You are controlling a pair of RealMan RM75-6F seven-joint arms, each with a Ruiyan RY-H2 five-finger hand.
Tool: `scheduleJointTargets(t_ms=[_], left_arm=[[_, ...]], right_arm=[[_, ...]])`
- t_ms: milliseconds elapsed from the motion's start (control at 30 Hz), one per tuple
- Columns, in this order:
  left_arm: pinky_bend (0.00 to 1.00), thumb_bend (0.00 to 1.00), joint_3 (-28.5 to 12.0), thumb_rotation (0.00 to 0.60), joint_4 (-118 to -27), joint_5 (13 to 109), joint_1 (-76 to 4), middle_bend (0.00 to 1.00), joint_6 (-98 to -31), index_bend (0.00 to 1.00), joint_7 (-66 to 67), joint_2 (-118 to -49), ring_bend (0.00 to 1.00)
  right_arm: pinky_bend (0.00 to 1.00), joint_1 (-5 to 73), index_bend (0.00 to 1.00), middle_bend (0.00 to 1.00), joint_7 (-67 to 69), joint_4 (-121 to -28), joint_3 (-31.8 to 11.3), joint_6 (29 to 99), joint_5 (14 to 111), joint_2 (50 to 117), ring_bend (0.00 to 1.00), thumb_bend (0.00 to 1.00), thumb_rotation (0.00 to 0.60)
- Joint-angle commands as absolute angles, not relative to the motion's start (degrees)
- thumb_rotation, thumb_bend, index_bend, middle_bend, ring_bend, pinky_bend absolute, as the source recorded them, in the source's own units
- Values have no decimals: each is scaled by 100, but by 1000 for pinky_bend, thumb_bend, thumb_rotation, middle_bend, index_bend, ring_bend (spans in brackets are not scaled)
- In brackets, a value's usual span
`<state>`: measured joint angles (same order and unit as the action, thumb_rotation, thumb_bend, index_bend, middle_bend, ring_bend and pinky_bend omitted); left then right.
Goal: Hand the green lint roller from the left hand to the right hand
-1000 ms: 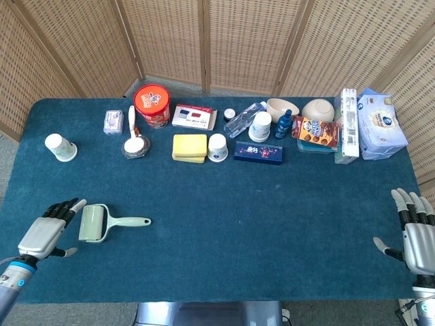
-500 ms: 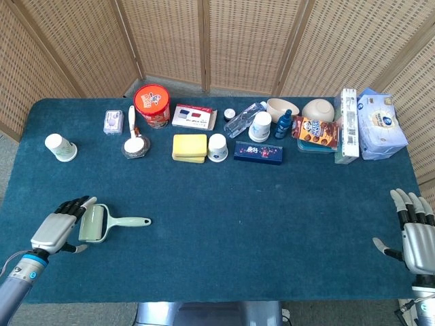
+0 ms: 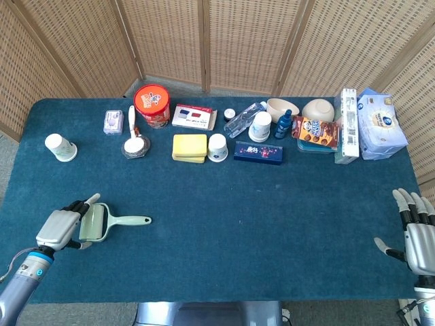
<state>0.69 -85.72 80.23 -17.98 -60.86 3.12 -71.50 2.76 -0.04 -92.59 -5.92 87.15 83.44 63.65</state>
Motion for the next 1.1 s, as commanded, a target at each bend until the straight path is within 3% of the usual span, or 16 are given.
scheduleJointTargets(t_ms=[33, 233, 700, 1100], left_arm=[[409, 0, 63, 600, -8632, 7873, -1819, 283, -5983, 94, 398, -7162, 272], [440, 0, 44, 600, -8630, 7821, -1828, 336, -6006, 124, 379, -7167, 323], [444, 0, 110, 600, -8979, 8701, -1817, 339, -6613, 134, -669, -6649, 326], [444, 0, -103, 600, -9502, 8727, -2253, 339, -6301, 134, -440, -6430, 320]], right_arm=[[0, 276, 0, 0, -3, -9260, -588, 8711, 8349, 6363, 0, 0, 600], [0, 277, 0, 0, -12, -9262, -588, 8709, 8348, 6367, 0, 0, 600], [0, 299, 0, 0, -71, -9258, -566, 8633, 8331, 6395, 0, 0, 600], [0, 416, 0, 0, -263, -9564, -371, 8292, 8468, 6406, 0, 0, 600]])
